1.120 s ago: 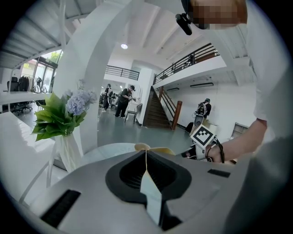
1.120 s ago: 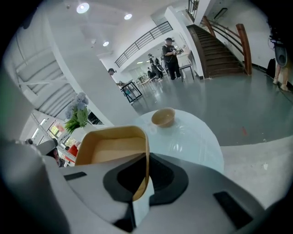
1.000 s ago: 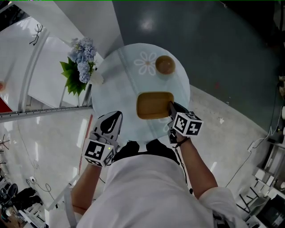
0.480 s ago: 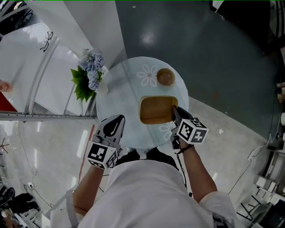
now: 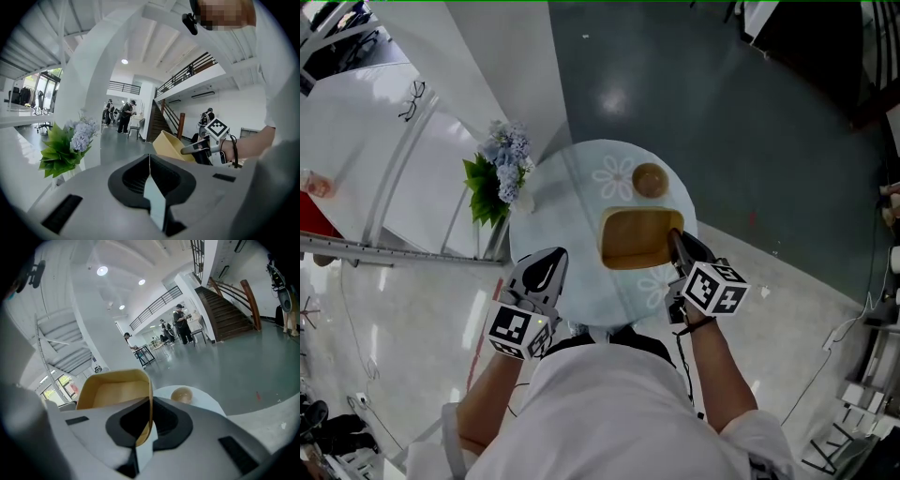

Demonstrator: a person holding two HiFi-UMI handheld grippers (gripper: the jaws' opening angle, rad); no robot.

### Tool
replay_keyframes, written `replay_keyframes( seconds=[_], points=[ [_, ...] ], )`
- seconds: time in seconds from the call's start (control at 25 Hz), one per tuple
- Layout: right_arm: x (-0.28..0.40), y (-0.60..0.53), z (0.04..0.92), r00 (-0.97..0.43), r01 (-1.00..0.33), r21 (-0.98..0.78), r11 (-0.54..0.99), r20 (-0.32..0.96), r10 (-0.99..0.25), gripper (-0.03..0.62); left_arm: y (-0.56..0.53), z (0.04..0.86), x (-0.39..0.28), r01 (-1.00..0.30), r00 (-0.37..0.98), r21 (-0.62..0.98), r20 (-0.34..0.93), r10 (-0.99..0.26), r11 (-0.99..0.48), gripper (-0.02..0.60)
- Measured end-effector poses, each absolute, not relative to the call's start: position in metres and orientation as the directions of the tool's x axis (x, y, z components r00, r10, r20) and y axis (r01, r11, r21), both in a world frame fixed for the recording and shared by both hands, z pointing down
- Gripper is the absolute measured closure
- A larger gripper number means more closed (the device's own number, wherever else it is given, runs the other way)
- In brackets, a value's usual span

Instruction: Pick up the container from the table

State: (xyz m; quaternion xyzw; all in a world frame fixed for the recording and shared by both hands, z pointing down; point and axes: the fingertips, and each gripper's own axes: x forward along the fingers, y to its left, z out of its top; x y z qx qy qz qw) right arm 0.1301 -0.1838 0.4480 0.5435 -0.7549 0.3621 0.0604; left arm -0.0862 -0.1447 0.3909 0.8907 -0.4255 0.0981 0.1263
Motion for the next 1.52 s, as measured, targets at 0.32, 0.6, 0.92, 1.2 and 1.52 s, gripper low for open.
replay_keyframes(
  seconds=[0.32,0.6,0.92,1.2,1.52],
  points=[
    [0.122,-0.187,0.423,-0.411,-0.861,-0.476,0.178,0.444,-0.796,0.567,-0.148,0.384,-0.093,-0.783,0.619,0.137,0.265,-0.74,-0.606,0.56],
    [0.118,-0.188,0.404,-0.417,-0.858,-0.471,0.204,0.41,-0.811,0.566,-0.149,0.384,-0.103,-0.789,0.611,0.135,0.26,-0.747,-0.599,0.56],
    [0.11,-0.185,0.387,-0.434,-0.836,-0.504,0.214,0.37,-0.822,0.566,-0.146,0.387,-0.106,-0.789,0.612,0.138,0.263,-0.746,-0.599,0.56],
    [0.106,-0.18,0.382,-0.446,-0.829,-0.511,0.227,0.36,-0.819,0.566,-0.142,0.39,-0.108,-0.789,0.612,0.147,0.268,-0.744,-0.597,0.56],
    [0.101,-0.174,0.384,-0.461,-0.831,-0.497,0.25,0.363,-0.81,0.566,-0.138,0.394,-0.107,-0.785,0.617,0.151,0.274,-0.738,-0.601,0.56]
  ],
)
